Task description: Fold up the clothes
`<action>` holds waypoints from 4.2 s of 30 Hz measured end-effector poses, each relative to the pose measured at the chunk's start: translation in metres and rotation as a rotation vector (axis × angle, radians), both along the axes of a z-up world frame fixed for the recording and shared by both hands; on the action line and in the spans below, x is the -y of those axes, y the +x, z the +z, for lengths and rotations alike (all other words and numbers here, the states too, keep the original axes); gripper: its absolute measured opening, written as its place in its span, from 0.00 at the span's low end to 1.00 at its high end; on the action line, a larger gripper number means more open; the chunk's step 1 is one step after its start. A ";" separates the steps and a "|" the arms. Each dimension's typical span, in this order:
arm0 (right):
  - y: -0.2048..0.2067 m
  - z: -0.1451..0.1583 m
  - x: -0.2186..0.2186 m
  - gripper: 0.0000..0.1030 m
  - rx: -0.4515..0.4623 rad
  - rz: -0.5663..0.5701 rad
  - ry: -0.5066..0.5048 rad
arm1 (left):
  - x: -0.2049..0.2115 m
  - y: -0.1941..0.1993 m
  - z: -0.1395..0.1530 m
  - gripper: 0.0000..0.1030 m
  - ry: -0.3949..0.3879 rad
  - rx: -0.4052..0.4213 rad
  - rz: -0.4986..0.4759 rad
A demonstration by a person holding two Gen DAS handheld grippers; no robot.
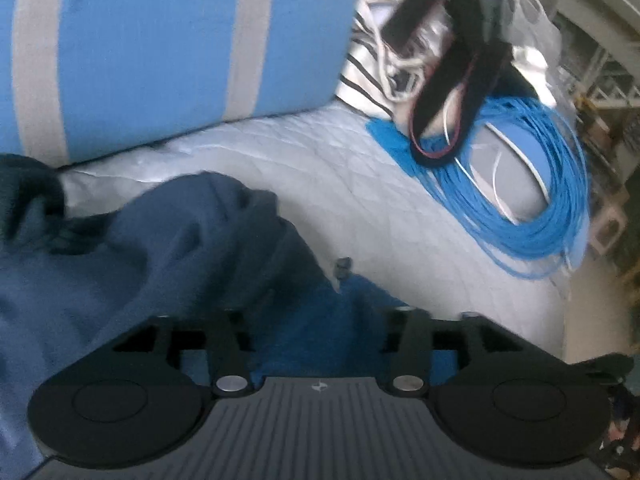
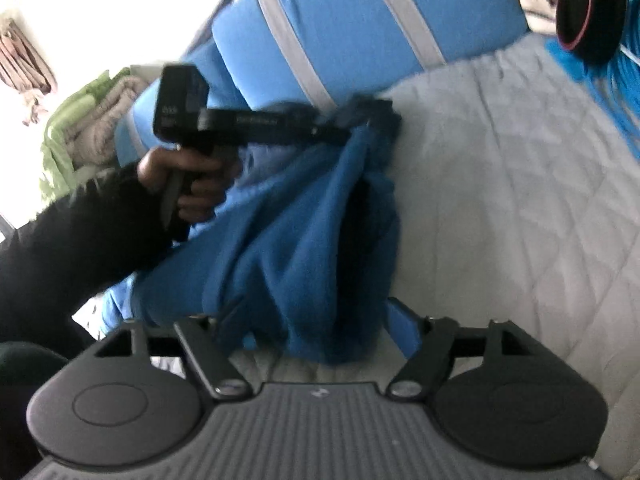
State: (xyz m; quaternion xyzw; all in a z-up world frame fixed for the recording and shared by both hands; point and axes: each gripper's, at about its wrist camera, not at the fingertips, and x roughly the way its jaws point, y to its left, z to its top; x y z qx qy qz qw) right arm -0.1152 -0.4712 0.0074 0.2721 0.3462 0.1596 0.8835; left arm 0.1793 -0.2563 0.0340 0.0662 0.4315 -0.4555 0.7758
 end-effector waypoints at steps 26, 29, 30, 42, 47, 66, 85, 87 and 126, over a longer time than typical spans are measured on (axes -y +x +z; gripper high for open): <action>0.105 0.042 0.014 0.85 0.010 -0.095 -0.042 | -0.427 -0.050 0.107 0.73 -0.056 0.205 0.448; 0.112 0.038 0.017 0.85 -0.005 -0.115 -0.054 | -0.461 -0.049 0.073 0.73 -0.088 0.140 0.499; 0.115 0.036 0.017 0.85 -0.010 -0.119 -0.054 | -0.467 -0.050 0.063 0.73 -0.104 0.119 0.499; 0.144 0.024 0.017 0.82 -0.017 -0.112 -0.023 | -0.501 -0.031 -0.008 0.63 -0.429 -0.168 0.522; 0.159 0.006 0.025 0.65 -0.030 -0.150 0.031 | -0.503 -0.030 -0.017 0.49 -0.508 -0.230 0.522; 0.147 0.042 0.009 0.11 0.179 -0.104 0.032 | -0.477 -0.045 0.064 0.16 -0.386 0.062 0.548; 0.241 0.092 0.004 0.11 0.231 -0.182 -0.186 | -0.435 0.036 0.114 0.15 -0.276 0.271 0.575; 0.254 0.092 0.004 0.11 0.231 -0.188 -0.189 | -0.432 0.046 0.112 0.15 -0.260 0.275 0.576; 0.344 0.046 -0.040 0.97 0.080 -0.254 -0.668 | -0.400 0.143 0.051 0.52 0.122 0.221 0.915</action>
